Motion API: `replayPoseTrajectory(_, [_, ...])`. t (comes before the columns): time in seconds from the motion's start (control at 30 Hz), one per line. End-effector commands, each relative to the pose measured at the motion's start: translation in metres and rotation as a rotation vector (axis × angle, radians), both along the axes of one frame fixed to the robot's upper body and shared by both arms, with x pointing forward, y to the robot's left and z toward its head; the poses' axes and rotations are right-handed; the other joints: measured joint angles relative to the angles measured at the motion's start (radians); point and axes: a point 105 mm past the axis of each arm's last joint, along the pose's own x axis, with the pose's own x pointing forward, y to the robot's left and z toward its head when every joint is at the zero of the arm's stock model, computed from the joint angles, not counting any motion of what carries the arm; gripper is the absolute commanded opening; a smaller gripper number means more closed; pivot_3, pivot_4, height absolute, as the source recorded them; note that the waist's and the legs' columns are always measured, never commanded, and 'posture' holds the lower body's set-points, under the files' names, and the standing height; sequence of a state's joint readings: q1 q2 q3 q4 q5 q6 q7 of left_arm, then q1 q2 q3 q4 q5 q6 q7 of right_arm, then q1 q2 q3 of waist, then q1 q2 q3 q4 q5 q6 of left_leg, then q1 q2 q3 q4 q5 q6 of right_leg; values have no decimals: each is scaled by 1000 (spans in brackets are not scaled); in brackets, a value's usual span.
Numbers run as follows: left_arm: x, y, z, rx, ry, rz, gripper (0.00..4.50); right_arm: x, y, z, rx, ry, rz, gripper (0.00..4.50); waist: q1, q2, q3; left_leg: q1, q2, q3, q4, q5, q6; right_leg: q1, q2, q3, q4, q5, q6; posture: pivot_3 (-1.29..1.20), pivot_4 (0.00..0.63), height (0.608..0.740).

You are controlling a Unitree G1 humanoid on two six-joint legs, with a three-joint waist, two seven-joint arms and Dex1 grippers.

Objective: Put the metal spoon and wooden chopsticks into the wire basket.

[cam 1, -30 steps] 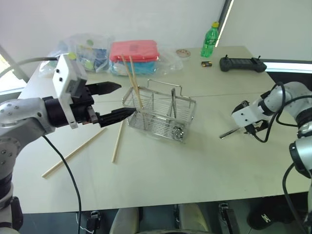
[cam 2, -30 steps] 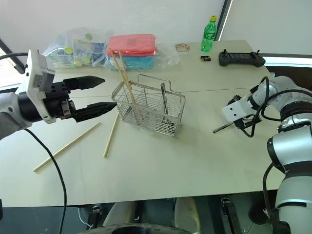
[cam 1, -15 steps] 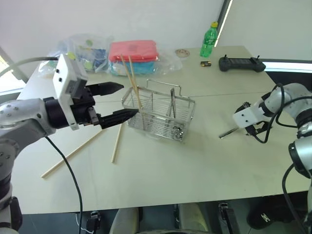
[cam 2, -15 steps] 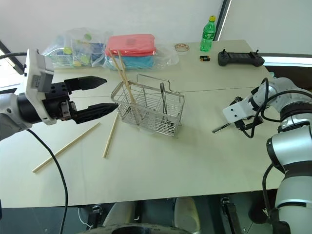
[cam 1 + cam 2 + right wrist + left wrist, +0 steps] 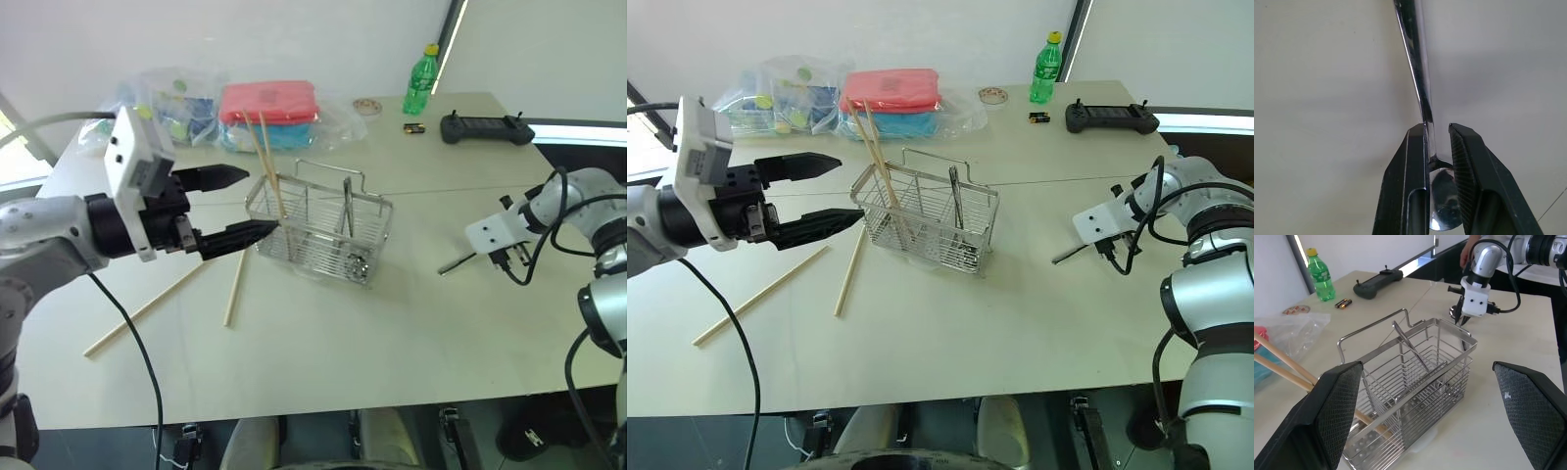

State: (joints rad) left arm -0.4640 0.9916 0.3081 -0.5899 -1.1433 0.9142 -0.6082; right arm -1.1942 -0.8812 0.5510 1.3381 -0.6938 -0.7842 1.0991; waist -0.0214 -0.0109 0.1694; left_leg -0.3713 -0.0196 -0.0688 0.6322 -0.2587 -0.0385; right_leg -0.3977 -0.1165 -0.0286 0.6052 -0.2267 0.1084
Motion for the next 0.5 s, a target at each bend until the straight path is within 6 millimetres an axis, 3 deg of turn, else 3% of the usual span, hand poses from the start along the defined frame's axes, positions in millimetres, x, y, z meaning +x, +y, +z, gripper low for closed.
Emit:
replayPoseTrajectory(0.03, [-2,2,12,2,-58,5,4500,1,2,4,-11,-1,15,655,0,0,0,0,0,0,0,0,0,0,0,0,0,0,0,0,150,692])
replayPoseTrajectory(0.5, [-3,1,15,-2,-77,18,4500,-1,4,2,-36,48,15,655,0,0,0,0,0,0,0,0,0,0,0,0,2,0,0,0,150,692])
